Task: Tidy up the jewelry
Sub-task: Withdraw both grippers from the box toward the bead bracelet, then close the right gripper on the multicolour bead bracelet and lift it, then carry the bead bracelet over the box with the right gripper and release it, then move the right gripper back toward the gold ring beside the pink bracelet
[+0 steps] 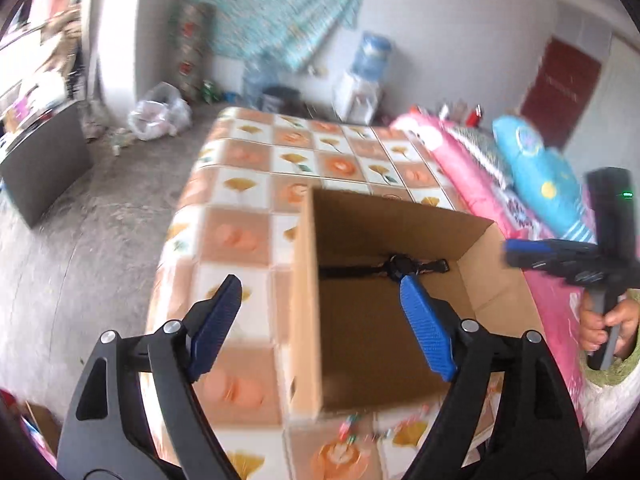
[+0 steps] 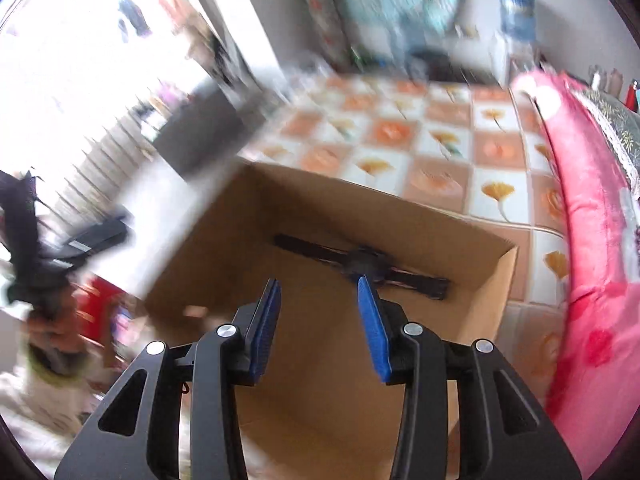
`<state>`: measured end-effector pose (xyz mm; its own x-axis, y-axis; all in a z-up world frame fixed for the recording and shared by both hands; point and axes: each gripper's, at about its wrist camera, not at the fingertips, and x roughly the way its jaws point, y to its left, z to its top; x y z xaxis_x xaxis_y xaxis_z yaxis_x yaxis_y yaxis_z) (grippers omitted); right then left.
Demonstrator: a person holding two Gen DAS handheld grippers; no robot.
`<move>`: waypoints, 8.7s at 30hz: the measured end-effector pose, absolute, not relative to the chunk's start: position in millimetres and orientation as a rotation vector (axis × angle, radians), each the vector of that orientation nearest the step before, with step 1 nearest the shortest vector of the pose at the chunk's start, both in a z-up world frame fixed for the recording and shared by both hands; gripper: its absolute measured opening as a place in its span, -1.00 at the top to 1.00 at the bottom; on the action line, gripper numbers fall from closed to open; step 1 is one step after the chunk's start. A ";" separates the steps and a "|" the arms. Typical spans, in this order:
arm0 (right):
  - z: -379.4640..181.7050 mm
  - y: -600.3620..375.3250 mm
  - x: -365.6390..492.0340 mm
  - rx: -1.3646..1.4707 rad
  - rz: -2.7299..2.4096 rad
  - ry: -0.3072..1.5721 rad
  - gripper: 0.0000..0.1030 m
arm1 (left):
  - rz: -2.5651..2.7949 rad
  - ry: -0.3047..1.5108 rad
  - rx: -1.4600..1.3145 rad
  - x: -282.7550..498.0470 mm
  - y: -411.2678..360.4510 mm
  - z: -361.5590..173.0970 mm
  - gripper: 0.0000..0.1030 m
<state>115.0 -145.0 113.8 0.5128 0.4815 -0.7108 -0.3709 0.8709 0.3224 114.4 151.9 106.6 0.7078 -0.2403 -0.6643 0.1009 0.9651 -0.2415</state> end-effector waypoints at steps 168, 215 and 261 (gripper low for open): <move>-12.1 -61.7 23.7 0.081 0.350 0.971 0.81 | -0.342 0.901 -0.149 48.4 88.9 7.6 0.84; 44.7 -72.2 214.0 0.209 0.440 1.105 0.78 | -0.310 0.808 0.042 183.6 84.5 89.6 0.28; -6.9 -149.4 -25.0 -0.040 0.192 0.978 0.23 | -0.403 0.940 0.091 32.6 30.2 -29.0 -0.26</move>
<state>-25.0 -149.4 -6.9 0.5434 0.1432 -0.8271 -0.1796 0.9824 0.0521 32.6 30.2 -28.9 0.5213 -0.2965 -0.8002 0.3748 0.9220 -0.0974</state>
